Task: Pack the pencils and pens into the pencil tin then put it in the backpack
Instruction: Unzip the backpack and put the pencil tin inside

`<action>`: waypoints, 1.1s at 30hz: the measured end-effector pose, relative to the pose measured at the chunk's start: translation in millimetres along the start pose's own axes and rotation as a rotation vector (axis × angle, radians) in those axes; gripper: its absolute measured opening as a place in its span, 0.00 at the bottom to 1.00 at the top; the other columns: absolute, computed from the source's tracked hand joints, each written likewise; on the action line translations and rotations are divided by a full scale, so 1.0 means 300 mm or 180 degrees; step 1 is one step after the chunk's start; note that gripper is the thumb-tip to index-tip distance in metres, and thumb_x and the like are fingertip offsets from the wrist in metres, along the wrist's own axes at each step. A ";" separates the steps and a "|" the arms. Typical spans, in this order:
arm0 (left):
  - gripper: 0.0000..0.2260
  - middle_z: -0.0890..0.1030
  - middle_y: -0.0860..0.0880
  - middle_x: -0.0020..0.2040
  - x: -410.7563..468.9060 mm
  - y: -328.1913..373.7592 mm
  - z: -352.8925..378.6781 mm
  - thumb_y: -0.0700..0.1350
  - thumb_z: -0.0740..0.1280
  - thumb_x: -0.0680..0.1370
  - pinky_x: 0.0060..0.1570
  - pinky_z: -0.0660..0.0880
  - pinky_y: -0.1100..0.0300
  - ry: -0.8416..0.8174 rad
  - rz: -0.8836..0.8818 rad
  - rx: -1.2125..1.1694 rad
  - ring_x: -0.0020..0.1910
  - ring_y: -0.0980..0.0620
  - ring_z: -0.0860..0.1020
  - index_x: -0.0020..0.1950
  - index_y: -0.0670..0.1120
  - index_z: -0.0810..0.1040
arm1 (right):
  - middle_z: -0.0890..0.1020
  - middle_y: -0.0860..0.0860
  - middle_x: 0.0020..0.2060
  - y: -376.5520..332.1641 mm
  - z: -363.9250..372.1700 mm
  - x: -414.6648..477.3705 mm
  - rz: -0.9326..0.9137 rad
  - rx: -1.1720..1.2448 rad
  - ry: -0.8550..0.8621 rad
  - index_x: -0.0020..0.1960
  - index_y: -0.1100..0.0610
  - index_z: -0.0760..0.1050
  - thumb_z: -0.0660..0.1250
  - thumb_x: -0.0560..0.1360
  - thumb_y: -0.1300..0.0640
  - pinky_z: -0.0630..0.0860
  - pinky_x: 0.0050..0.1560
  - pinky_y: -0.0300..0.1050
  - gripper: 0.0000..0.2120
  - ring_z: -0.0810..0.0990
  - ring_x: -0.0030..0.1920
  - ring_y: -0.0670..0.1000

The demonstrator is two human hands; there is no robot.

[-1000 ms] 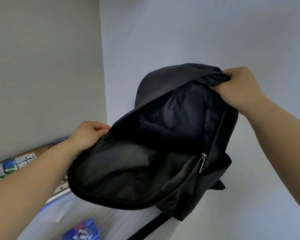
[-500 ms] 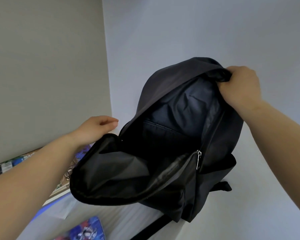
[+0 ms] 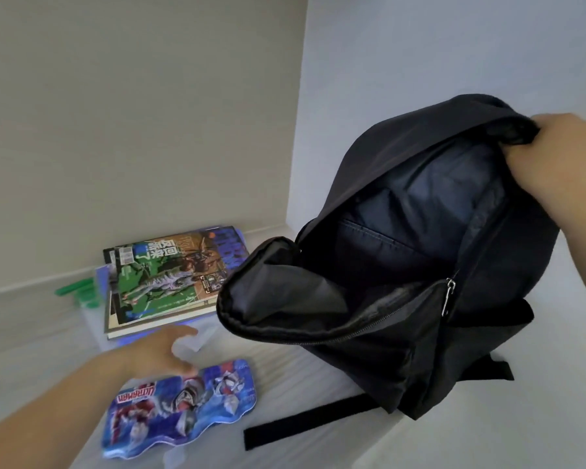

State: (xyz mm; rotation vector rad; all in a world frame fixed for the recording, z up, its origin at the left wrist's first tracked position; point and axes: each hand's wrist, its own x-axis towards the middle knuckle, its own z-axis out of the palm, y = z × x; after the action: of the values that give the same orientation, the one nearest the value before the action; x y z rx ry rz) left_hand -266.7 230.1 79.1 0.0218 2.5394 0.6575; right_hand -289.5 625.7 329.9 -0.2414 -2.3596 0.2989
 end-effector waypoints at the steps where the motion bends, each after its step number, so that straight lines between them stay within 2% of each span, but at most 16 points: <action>1: 0.38 0.59 0.49 0.74 -0.011 -0.025 0.030 0.51 0.71 0.69 0.70 0.60 0.57 -0.0174 -0.0080 0.0142 0.71 0.48 0.63 0.73 0.49 0.54 | 0.78 0.73 0.46 -0.008 -0.001 -0.004 -0.0018 0.0020 -0.0039 0.44 0.71 0.75 0.60 0.74 0.63 0.72 0.49 0.58 0.10 0.76 0.49 0.71; 3: 0.44 0.58 0.50 0.75 -0.035 -0.050 0.079 0.54 0.72 0.65 0.70 0.61 0.58 -0.0396 -0.0157 0.0405 0.71 0.50 0.63 0.74 0.51 0.49 | 0.78 0.73 0.48 -0.020 -0.006 -0.010 -0.0027 0.0038 -0.0102 0.46 0.70 0.75 0.60 0.74 0.63 0.72 0.49 0.57 0.10 0.75 0.50 0.70; 6: 0.48 0.62 0.51 0.74 -0.053 -0.066 0.124 0.55 0.72 0.62 0.67 0.63 0.61 -0.0330 -0.0293 0.0418 0.70 0.50 0.64 0.74 0.52 0.47 | 0.78 0.72 0.48 -0.027 -0.014 -0.017 -0.0012 0.0066 -0.0153 0.46 0.70 0.75 0.59 0.74 0.64 0.67 0.42 0.51 0.09 0.75 0.50 0.69; 11: 0.47 0.65 0.51 0.71 -0.082 -0.036 0.153 0.58 0.72 0.60 0.66 0.65 0.60 -0.0046 -0.0171 0.0740 0.68 0.50 0.67 0.73 0.53 0.51 | 0.78 0.72 0.48 -0.039 -0.004 -0.034 -0.0121 0.0064 -0.0210 0.46 0.69 0.75 0.59 0.74 0.64 0.65 0.42 0.50 0.09 0.75 0.50 0.70; 17: 0.49 0.64 0.48 0.71 -0.112 0.001 0.180 0.62 0.71 0.61 0.66 0.64 0.55 0.0295 -0.0125 0.1477 0.68 0.47 0.66 0.74 0.51 0.47 | 0.78 0.72 0.46 -0.065 0.006 -0.061 -0.0264 0.0093 -0.0235 0.44 0.70 0.75 0.58 0.74 0.65 0.64 0.41 0.49 0.10 0.75 0.48 0.70; 19: 0.48 0.65 0.48 0.69 -0.115 -0.003 0.186 0.62 0.71 0.61 0.65 0.64 0.55 0.0373 -0.0131 0.1559 0.67 0.47 0.66 0.73 0.50 0.50 | 0.78 0.72 0.47 -0.068 0.009 -0.066 -0.0284 0.0094 -0.0220 0.45 0.70 0.75 0.59 0.74 0.64 0.67 0.42 0.51 0.10 0.75 0.48 0.70; 22: 0.42 0.67 0.47 0.65 -0.111 -0.025 0.185 0.61 0.72 0.61 0.63 0.66 0.56 0.0283 -0.0321 0.1118 0.65 0.47 0.66 0.70 0.49 0.59 | 0.78 0.73 0.47 -0.067 0.006 -0.067 -0.0291 0.0048 -0.0204 0.46 0.70 0.76 0.59 0.74 0.64 0.71 0.46 0.54 0.10 0.75 0.50 0.71; 25: 0.38 0.68 0.46 0.63 -0.114 -0.040 0.165 0.57 0.74 0.62 0.61 0.70 0.57 0.0104 -0.0439 0.0536 0.60 0.48 0.70 0.66 0.46 0.63 | 0.78 0.73 0.48 -0.067 -0.001 -0.065 -0.0309 0.0037 -0.0187 0.47 0.71 0.76 0.60 0.74 0.64 0.71 0.48 0.56 0.10 0.75 0.50 0.71; 29: 0.30 0.71 0.48 0.53 -0.120 -0.044 0.159 0.50 0.73 0.66 0.49 0.69 0.61 0.0028 -0.0461 0.0106 0.51 0.49 0.72 0.63 0.45 0.62 | 0.78 0.73 0.48 -0.068 -0.001 -0.069 -0.0324 0.0057 -0.0173 0.48 0.71 0.76 0.59 0.74 0.64 0.72 0.49 0.58 0.10 0.75 0.50 0.71; 33: 0.24 0.72 0.50 0.52 -0.126 -0.050 0.178 0.50 0.73 0.67 0.41 0.70 0.68 -0.0132 -0.0425 -0.0184 0.50 0.51 0.72 0.57 0.47 0.66 | 0.78 0.74 0.47 -0.059 0.003 -0.071 -0.0362 0.0076 -0.0170 0.46 0.72 0.75 0.60 0.74 0.64 0.72 0.48 0.58 0.10 0.75 0.50 0.72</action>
State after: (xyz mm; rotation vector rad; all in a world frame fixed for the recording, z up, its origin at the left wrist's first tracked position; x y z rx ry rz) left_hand -206.3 235.5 50.0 -0.1513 2.4561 0.6701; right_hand -276.6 603.1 320.5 -0.0883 -2.4102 0.2814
